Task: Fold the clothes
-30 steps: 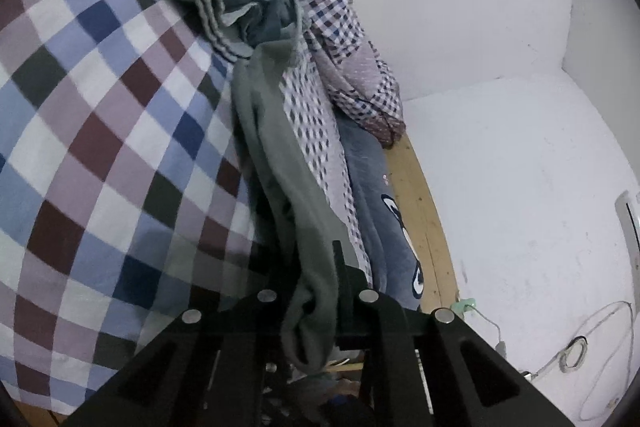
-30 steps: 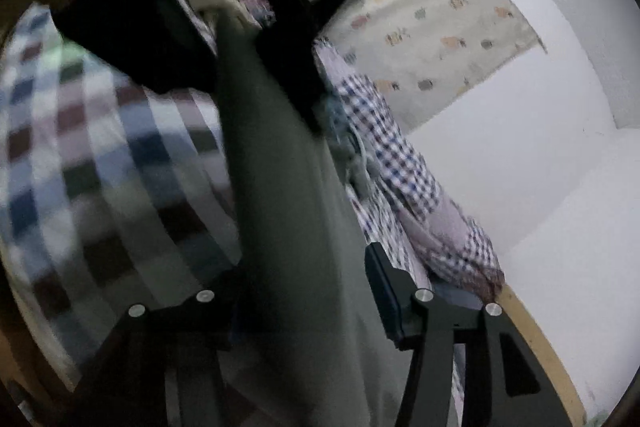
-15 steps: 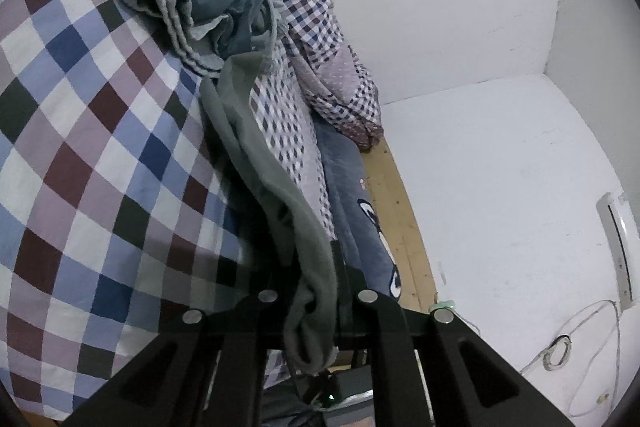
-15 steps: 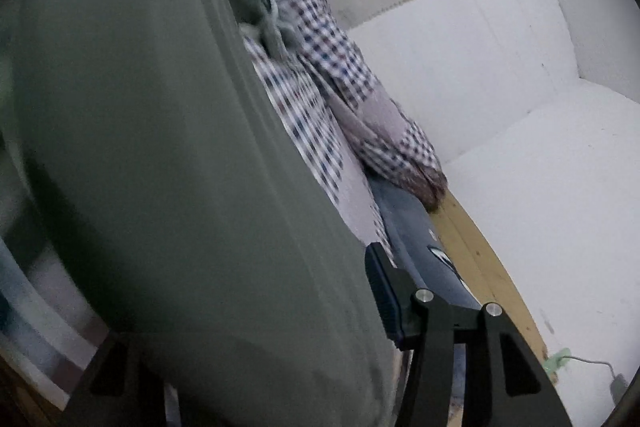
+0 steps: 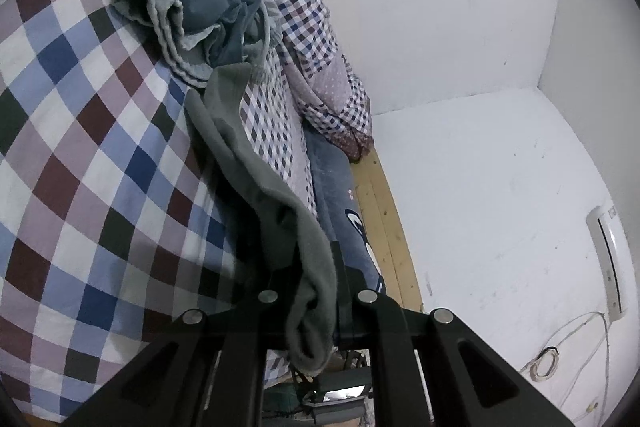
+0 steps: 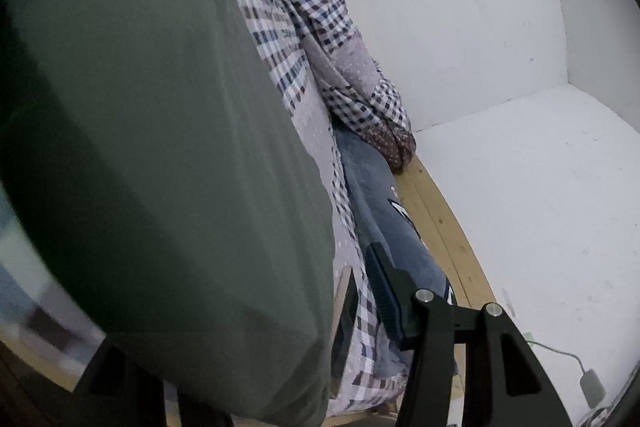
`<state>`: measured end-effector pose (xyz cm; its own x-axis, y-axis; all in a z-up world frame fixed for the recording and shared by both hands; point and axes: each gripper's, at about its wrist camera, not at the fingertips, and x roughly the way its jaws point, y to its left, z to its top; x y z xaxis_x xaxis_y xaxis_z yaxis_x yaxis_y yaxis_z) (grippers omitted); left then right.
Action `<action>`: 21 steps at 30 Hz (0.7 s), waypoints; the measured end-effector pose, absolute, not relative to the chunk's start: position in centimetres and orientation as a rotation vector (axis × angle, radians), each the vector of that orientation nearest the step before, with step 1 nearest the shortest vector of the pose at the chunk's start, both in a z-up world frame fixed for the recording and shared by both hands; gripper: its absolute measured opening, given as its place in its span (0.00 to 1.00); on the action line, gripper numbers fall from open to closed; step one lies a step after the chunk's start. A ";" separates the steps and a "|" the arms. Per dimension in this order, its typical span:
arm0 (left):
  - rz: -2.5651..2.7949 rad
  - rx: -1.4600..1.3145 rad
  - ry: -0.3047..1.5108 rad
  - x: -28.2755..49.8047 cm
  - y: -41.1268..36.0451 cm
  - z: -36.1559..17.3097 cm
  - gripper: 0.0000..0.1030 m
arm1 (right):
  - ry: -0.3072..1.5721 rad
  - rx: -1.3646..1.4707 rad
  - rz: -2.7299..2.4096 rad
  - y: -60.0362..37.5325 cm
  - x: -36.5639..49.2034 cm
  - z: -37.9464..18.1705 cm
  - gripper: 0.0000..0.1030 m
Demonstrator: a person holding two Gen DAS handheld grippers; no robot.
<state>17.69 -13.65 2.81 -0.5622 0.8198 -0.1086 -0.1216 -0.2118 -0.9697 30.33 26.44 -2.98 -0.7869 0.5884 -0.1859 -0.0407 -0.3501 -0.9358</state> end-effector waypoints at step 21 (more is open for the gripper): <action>2.005 -0.885 -1.264 20.0 -14.1 4.3 0.07 | -1.358 -0.792 2.337 27.2 31.6 1.5 0.14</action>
